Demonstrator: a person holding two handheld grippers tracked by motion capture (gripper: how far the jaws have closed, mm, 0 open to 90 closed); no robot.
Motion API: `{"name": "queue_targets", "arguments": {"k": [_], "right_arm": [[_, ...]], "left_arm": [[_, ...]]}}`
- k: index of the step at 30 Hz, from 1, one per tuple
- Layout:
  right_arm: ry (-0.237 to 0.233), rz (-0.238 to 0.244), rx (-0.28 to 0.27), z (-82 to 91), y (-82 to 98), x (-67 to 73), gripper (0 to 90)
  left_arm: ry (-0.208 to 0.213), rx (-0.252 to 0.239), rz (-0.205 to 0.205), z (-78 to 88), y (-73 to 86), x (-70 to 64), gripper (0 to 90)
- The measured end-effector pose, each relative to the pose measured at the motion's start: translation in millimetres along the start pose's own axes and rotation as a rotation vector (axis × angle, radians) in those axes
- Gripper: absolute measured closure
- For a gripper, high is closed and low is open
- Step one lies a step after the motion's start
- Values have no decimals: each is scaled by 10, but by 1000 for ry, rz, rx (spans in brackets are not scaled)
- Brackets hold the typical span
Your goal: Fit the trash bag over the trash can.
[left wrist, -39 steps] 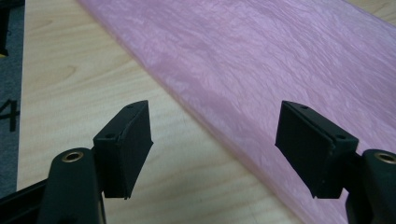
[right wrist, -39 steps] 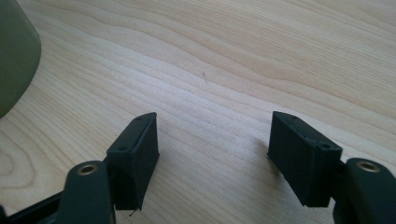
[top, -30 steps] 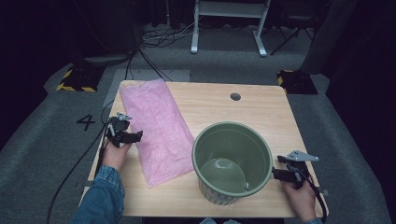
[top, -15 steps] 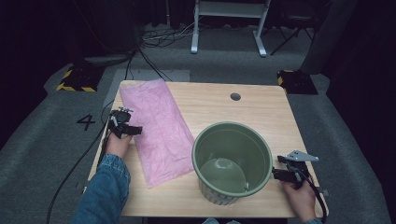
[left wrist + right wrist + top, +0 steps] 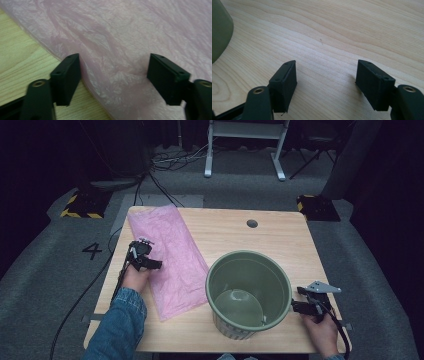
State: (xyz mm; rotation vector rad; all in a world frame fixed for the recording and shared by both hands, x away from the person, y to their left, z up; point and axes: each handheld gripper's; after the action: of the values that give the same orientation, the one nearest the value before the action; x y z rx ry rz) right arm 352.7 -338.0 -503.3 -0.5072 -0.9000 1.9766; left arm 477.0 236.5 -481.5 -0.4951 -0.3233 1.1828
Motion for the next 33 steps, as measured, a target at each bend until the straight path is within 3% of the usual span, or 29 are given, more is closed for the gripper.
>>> {"name": "queue_targets", "arguments": {"k": [2,7,11,15,18,21,26,33], "right_arm": [[-1,-1,0,0,0,0,332],[-1,-1,0,0,0,1,332],[-1,-1,0,0,0,0,332],[0,0,0,0,0,-1,331],[0,0,0,0,0,-1,331],[-1,-1,0,0,-1,0,331],[-1,-1,0,0,-1,1,331],[0,0,0,0,-1,1,330]], "left_arm": [[9,-11,-22,8,-6,-24,369],[-3,-37,-31,19,0,-87,692],[-34,-56,-54,12,19,-109,881],[12,-92,-39,18,64,-59,890],[51,-175,-9,86,115,-5,890],[129,-265,16,202,153,29,889],[191,-390,-11,447,190,-26,889],[226,-517,-43,798,157,-106,889]]}}
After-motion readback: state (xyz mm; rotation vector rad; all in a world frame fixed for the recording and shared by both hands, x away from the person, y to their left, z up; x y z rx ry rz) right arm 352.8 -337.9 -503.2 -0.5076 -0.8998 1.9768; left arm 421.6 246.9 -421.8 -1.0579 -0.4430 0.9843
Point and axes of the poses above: each handheld gripper's, and its own axes: z roughly backward along the jaws, y roughly out of its underside, x roughly to its left
